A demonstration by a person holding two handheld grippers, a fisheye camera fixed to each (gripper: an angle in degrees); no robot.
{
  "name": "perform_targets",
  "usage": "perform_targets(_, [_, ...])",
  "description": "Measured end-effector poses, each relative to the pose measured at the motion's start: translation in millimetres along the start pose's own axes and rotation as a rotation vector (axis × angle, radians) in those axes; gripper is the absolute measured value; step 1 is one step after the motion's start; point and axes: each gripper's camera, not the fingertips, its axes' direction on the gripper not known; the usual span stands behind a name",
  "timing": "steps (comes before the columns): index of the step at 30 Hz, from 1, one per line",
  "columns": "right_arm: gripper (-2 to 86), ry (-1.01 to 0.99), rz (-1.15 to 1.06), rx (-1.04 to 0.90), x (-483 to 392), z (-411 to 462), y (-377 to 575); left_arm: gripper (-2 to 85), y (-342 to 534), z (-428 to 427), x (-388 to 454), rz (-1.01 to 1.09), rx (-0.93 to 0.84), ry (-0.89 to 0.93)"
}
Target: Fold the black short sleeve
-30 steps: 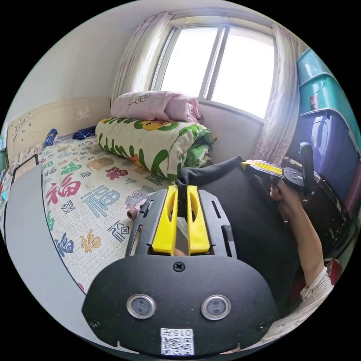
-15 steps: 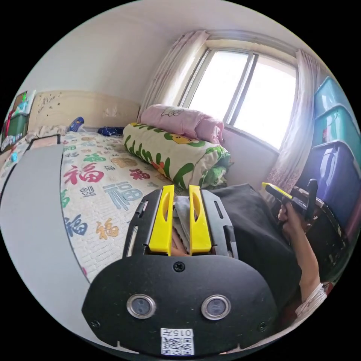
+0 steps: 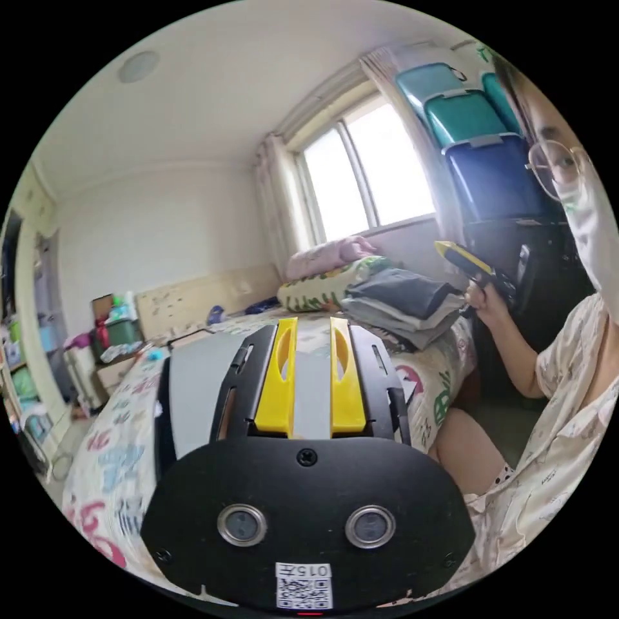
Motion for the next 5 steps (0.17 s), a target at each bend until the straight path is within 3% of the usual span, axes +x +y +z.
perform_targets(2, [-1.0,-0.036,0.033,-0.032,-32.2,2.4,25.1,9.2,69.0,-92.1,1.1,-0.121,-0.072,-0.239])
perform_targets(4, [-1.0,-0.182,0.101,-0.14,-61.3,22.9,54.8,11.1,160.1,-201.2,-5.6,-0.315,-0.268,-0.577])
perform_targets(5, [-1.0,-0.228,0.117,-0.166,-66.7,29.2,61.7,11.4,183.2,-227.4,-8.3,-0.376,-0.324,-0.646])
